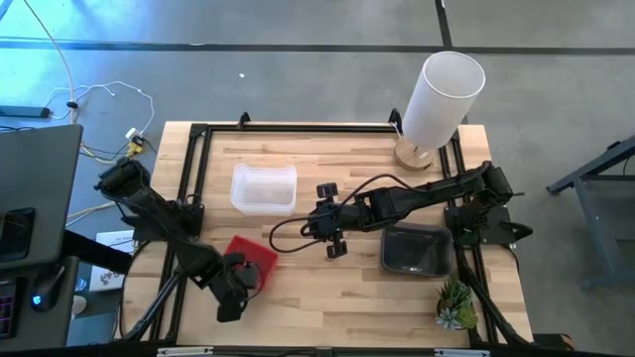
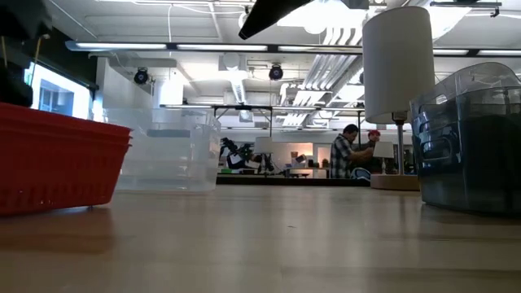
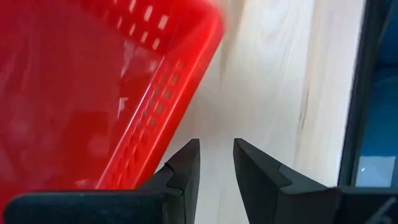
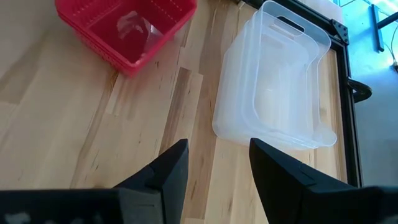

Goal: Stack baskets by color
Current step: Move the red transparent bins to the middle left of the table, then move the black transparent bins to the top right of the table

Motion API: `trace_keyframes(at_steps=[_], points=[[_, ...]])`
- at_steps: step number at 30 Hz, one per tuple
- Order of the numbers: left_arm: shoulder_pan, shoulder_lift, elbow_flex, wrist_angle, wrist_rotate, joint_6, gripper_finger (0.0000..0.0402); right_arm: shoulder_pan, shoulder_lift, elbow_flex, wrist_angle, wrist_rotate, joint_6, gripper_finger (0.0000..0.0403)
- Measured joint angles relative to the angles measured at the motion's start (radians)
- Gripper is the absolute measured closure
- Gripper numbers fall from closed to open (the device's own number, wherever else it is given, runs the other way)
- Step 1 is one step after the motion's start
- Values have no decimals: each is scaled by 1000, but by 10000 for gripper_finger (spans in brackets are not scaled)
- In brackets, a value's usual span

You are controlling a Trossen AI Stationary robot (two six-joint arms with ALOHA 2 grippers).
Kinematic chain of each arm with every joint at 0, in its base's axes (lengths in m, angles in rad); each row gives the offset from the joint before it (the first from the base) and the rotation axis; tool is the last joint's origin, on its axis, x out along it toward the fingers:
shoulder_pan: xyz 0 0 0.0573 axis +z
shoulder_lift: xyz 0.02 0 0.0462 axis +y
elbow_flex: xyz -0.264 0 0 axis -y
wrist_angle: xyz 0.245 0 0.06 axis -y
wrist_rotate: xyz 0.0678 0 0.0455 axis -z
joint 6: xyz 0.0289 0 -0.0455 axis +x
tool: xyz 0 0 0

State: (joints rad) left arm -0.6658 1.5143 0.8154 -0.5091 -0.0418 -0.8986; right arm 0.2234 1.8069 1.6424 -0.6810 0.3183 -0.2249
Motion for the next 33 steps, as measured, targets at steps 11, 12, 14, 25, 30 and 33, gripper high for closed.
trace_keyframes(at_steps=[11, 12, 14, 25, 30, 33], points=[[122, 0, 0, 65, -2, 137, 316, 0, 0, 0, -30, 0, 0, 245], [128, 0, 0, 64, -7, 147, 316, 0, 0, 0, -33, 0, 3, 245], [138, 0, 0, 64, -8, 167, 316, 0, 0, 0, -35, 0, 13, 245], [155, -14, 0, 63, 9, 223, 316, 0, 0, 0, -62, 0, 60, 245], [146, -65, 0, 64, 12, 253, 316, 0, 0, 0, -183, 0, 125, 245], [146, -106, 0, 64, 12, 278, 316, 0, 0, 0, -270, 0, 177, 245]])
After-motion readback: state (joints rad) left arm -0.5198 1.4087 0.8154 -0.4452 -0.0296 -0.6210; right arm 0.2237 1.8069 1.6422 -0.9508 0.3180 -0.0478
